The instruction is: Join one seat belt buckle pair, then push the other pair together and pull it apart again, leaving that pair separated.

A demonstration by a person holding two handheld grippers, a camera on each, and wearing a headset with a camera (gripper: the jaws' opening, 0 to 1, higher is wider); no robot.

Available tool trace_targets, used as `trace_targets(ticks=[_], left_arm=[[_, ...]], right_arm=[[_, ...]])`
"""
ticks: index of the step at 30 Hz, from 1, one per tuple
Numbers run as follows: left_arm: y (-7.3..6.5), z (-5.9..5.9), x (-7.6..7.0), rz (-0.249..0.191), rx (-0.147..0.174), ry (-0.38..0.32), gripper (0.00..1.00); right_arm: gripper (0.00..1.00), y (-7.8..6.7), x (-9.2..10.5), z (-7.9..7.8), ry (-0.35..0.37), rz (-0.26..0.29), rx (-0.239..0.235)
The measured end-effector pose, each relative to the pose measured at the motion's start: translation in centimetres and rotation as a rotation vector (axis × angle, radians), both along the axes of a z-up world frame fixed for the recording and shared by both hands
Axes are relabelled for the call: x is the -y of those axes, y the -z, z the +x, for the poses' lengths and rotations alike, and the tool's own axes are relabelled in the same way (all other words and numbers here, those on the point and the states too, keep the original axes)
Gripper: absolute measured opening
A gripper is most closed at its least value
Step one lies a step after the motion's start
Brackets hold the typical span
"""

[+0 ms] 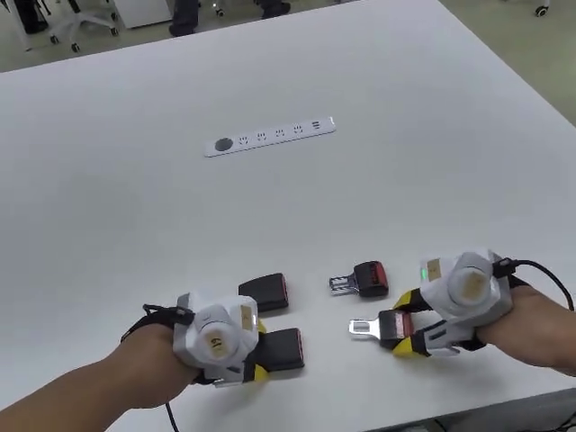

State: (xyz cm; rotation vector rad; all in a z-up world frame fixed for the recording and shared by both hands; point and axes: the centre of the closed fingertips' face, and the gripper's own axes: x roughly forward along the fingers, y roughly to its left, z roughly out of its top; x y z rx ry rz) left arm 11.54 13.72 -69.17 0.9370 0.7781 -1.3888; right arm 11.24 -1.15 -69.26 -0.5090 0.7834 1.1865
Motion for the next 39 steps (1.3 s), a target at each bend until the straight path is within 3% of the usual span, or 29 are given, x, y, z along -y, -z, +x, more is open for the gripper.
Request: trace_targets(ticks=[10,25,39], left_arm=[[0.0,0.0,0.0,0.016,-0.007,0.006,0.32],[-0.3,-0.2,0.3,0.031,-0.024,0.001,0.32],[-0.1,0.0,0.1,0.034,-0.017,-0.003,0.32]], right_arm=[[0.34,0.0,-4.7,-0.3,-0.059,0.031,0.021],[0.34,0.0,-5.5,-0.4,-0.125,-0.019,0.045],[0.34,-0.2,-6.9,-0.4,-0.129,0.026,0.039]])
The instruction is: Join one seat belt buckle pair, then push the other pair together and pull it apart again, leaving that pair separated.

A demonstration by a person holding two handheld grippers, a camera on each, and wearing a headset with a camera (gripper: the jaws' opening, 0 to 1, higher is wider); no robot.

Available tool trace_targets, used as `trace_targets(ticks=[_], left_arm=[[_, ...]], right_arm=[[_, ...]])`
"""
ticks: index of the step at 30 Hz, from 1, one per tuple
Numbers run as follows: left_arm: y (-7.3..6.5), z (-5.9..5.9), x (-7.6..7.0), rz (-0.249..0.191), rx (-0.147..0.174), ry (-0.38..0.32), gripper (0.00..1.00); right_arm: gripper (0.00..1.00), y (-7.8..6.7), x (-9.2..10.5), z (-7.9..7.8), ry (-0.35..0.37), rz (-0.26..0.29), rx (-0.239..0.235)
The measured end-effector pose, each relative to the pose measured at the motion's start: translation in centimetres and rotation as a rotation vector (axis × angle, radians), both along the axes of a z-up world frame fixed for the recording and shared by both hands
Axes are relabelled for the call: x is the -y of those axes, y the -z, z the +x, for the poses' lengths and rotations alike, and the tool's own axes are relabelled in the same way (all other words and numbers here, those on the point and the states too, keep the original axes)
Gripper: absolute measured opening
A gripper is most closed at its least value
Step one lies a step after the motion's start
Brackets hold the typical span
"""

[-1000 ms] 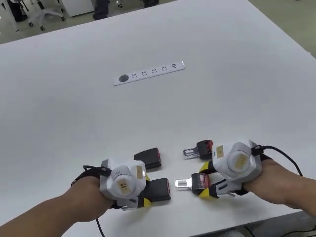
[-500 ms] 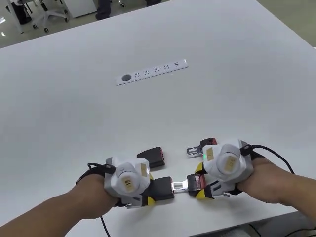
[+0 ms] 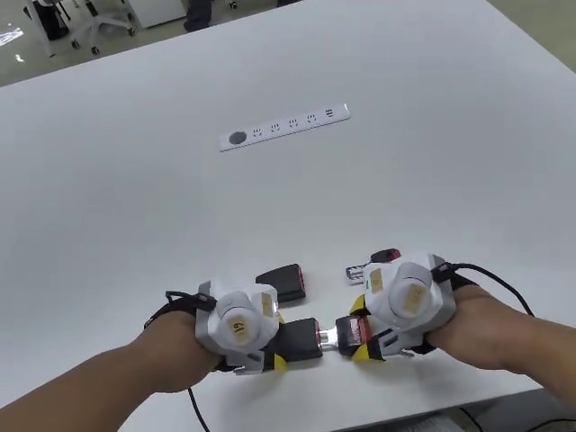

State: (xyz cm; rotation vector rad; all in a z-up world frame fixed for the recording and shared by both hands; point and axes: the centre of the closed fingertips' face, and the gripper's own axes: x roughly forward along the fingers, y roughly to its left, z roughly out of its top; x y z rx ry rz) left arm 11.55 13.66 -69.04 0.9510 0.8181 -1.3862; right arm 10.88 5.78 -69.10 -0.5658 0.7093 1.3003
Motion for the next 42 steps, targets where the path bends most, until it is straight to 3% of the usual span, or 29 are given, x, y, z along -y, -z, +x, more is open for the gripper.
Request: trace_targets(ticks=[6,20,25,27,34,36,42], left_arm=[[0.1,0.1,0.0,-0.030,-0.015,0.012,0.31],[0.2,0.1,0.0,0.018,-0.024,0.025,0.30],[0.2,0.1,-0.1,-0.001,-0.015,0.014,0.30],[0.2,0.0,0.0,-0.012,-0.033,0.018,0.30],[-0.1,0.2,-0.1,0.000,-0.042,0.019,0.30],[0.0,0.2,-0.2,-0.009,-0.053,0.009,0.30],[0.0,0.2,-0.3,-0.012,-0.044,0.006,0.30]], right_arm=[[0.33,-0.2,-0.3,0.0,-0.010,-0.010,0.006],[0.32,-0.2,-2.0,0.3,-0.032,-0.058,0.019],[0.32,0.1,-1.9,0.6,-0.027,-0.043,-0.004],[0.32,-0.1,-2.0,1.0,-0.010,-0.054,0.013],[0.33,-0.2,-1.8,0.2,-0.024,-0.066,-0.008],[0.33,-0.2,-1.7,0.0,-0.034,-0.087,-0.004],[0.33,0.1,-1.4,0.2,-0.055,-0.122,-0.002]])
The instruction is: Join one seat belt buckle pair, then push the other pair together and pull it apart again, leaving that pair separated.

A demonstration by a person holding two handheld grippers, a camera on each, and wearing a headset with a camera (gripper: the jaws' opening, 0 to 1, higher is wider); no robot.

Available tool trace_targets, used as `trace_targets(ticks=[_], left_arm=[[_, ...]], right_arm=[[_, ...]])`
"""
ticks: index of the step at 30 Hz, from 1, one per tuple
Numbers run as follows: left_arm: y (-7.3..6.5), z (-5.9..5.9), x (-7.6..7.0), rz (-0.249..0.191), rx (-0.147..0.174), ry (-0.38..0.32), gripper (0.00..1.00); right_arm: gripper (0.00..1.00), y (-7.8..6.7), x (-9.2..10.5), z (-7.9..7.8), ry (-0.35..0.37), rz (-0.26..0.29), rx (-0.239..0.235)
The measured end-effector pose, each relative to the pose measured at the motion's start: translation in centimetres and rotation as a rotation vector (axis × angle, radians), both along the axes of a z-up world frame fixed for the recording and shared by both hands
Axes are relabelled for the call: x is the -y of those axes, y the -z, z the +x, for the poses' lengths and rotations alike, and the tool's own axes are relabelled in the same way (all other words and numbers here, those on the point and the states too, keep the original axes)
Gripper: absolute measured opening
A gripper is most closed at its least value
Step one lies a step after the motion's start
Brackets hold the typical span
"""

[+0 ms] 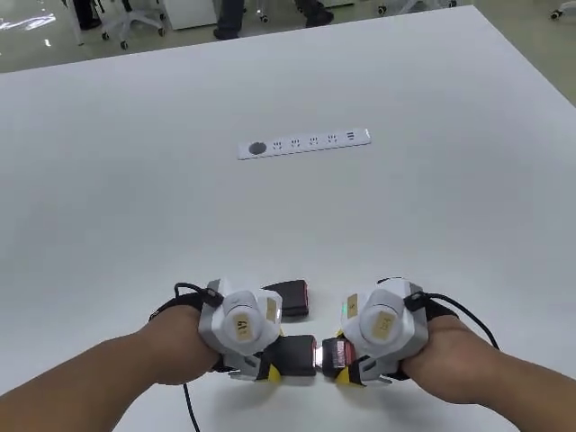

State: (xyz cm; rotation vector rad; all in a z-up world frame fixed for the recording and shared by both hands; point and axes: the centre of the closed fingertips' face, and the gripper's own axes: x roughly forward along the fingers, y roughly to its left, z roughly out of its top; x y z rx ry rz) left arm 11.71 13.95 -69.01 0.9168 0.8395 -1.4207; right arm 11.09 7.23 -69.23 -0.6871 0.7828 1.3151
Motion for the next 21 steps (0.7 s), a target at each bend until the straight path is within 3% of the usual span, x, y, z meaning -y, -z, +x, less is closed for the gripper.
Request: trace_targets(ticks=[12,21], left_arm=[[-0.13,-0.06,0.02,-0.016,0.026,-0.012,0.30],[-0.04,-0.06,0.01,-0.010,0.012,-0.013,0.31]], right_arm=[[0.33,-0.03,-0.15,0.10,0.022,0.019,-0.015],[0.34,0.09,-0.20,0.20,0.022,0.026,-0.014]])
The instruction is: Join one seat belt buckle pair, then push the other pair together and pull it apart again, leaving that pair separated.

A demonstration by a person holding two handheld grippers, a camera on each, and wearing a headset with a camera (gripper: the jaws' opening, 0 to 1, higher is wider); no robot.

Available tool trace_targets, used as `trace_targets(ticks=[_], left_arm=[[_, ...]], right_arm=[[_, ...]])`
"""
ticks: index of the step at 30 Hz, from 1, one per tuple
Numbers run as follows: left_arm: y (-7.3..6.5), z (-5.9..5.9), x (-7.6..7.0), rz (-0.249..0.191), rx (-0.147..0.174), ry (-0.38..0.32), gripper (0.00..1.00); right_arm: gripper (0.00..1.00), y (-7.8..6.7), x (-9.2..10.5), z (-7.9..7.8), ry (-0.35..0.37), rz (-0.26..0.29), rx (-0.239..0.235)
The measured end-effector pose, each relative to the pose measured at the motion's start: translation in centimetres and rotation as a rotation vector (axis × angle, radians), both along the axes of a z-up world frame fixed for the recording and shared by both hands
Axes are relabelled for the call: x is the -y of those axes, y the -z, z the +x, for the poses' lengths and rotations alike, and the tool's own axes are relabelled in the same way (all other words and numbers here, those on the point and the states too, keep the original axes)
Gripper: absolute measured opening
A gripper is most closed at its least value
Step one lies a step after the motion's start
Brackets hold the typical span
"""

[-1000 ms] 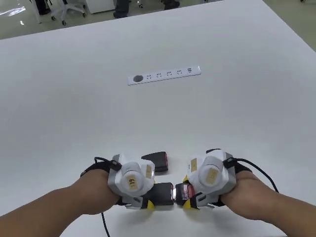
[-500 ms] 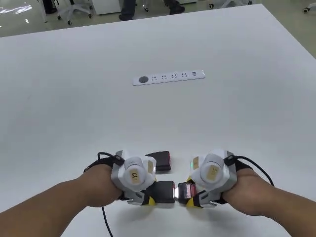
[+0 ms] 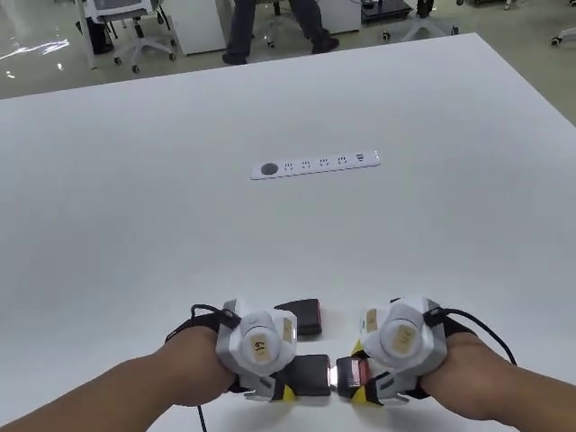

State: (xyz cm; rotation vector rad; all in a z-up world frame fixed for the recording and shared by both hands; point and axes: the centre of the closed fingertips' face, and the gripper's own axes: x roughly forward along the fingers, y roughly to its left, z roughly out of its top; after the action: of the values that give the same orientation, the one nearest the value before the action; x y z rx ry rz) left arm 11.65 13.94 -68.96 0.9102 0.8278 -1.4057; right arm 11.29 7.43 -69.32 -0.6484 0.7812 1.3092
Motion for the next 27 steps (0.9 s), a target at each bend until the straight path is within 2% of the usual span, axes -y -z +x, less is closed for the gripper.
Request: trace_targets(ticks=[3,6,9,12,15,17,18,19,20,23,25,27], left_arm=[[0.0,-0.1,0.1,0.013,-0.003,-0.005,0.31],[0.0,-0.1,0.1,0.019,-0.005,0.002,0.32],[0.1,0.0,0.0,0.012,-0.003,-0.013,0.32],[0.0,-0.3,-0.2,0.047,0.021,0.001,0.33],[0.0,-0.4,-0.2,0.045,0.017,-0.007,0.37],[-0.8,-0.4,0.4,-0.010,0.008,-0.050,0.38],[-1.6,-0.3,0.5,-0.017,0.013,-0.064,0.38],[-2.3,-0.3,0.5,-0.018,0.020,-0.074,0.39],[-3.4,-0.1,0.6,-0.037,0.034,-0.103,0.39],[-5.5,0.4,1.0,-0.110,0.035,-0.151,0.41],[-5.8,1.0,0.7,-0.101,0.041,-0.163,0.42],[-6.2,2.4,0.5,-0.102,0.060,-0.188,0.42]], right_arm=[[0.35,0.0,0.1,0.0,0.014,0.018,-0.014],[0.35,-0.1,-0.1,-0.1,-0.012,-0.021,-0.022],[0.35,0.0,-0.1,0.0,-0.008,-0.033,-0.029],[0.36,0.1,-0.1,-0.2,-0.029,-0.063,-0.004],[0.40,0.1,-0.2,-0.5,-0.018,-0.079,-0.009],[0.45,-0.5,0.2,-0.5,-0.015,-0.069,0.024],[0.45,-0.8,0.6,-0.3,-0.005,-0.068,0.031],[0.44,-1.2,0.9,-0.2,0.008,-0.061,0.035],[0.42,-2.1,1.1,0.1,0.034,-0.030,0.027],[0.41,-3.8,1.8,1.3,0.075,0.013,0.031],[0.39,-5.1,2.8,2.5,0.095,0.035,0.039],[0.36,-5.4,4.3,4.4,0.126,0.029,0.076]])
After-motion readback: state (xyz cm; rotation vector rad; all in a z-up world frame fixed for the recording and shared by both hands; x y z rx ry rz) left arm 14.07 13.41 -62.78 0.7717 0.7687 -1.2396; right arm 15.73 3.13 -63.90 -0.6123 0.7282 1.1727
